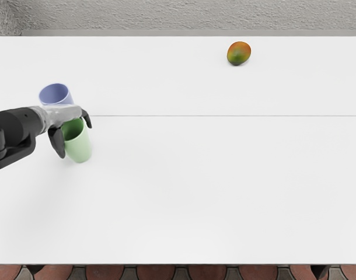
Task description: Pick up cup and place in cup with left hand
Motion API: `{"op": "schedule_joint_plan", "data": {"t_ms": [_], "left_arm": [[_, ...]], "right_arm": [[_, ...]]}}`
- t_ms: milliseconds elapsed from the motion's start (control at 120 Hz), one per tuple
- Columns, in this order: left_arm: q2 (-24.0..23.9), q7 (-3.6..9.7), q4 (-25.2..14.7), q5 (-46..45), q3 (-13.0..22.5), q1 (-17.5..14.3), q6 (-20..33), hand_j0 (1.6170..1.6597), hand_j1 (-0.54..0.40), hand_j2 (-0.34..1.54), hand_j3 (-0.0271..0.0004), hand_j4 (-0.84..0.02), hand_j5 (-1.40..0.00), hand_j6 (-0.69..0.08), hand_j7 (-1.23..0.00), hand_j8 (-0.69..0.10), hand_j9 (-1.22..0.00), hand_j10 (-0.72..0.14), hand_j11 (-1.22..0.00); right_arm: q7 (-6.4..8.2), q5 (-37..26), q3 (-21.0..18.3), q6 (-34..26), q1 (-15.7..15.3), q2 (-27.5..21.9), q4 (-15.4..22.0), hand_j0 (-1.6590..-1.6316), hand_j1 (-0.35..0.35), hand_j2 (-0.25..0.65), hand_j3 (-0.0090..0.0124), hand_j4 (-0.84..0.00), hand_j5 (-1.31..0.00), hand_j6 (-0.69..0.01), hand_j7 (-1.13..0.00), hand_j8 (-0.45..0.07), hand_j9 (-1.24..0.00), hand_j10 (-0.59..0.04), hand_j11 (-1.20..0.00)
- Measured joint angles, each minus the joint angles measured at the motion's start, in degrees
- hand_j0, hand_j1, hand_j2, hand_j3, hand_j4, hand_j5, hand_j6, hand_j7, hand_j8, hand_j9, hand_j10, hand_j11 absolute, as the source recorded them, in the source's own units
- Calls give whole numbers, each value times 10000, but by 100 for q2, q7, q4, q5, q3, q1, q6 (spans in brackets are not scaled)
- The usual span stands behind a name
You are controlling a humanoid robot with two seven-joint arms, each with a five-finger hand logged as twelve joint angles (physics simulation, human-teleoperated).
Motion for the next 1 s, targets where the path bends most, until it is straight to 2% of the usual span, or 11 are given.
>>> {"op": "schedule_joint_plan", "data": {"t_ms": [308, 542, 858, 933, 958, 1000], "left_arm": [[59, 0, -5, -59, -176, -115, -221, 16560, -303, 663, 0, -4131, -5330, -3917, -5336, -3981, -5374, -4087, -5374], [106, 0, -7, -213, -751, -132, -844, 16558, -393, 693, 0, -4164, -5351, -3864, -5361, -3900, -5435, -4097, -5432], [184, 0, -7, -275, -1339, -201, -1306, 16557, -378, 665, 0, -4170, -5360, -3796, -5380, -3851, -5454, -4095, -5453], [303, 0, -2, -286, -1522, -295, -1499, 16552, -56, 384, 0, -4131, -5385, -4049, -5374, -3850, -5442, -4076, -5444], [335, 0, 6, -288, -1577, -360, -1567, 16555, -264, 487, 0, -4105, -5403, -3826, -5382, -3869, -5439, -4071, -5438], [351, 0, 29, -298, -1652, -431, -1674, 16554, -98, 395, 0, -4144, -5360, -3813, -5341, -3977, -5420, -4097, -5418]], "right_arm": [[0, 0, 0, 0, 0, 0, 0, -16581, -3113, -64, 0, -314, -408, -313, -408, -313, -408, -313, -408], [0, 0, 0, 0, 0, 0, 0, -16581, -3114, -63, 0, -313, -407, -313, -407, -312, -407, -312, -407], [0, 0, -3, 1, 3, 0, 0, -16581, -3114, -63, 0, -313, -407, -312, -407, -312, -407, -312, -407], [0, 0, -2, 1, 6, 0, 0, -16581, -3112, -64, 0, -314, -409, -314, -409, -314, -409, -313, -409], [0, 0, -1, 1, 7, 0, 0, -16581, -3111, -64, 0, -315, -410, -315, -410, -315, -410, -314, -410], [0, 0, -1, 1, 7, 0, 0, -16581, -3111, -64, 0, -315, -410, -314, -410, -314, -410, -314, -410]]}}
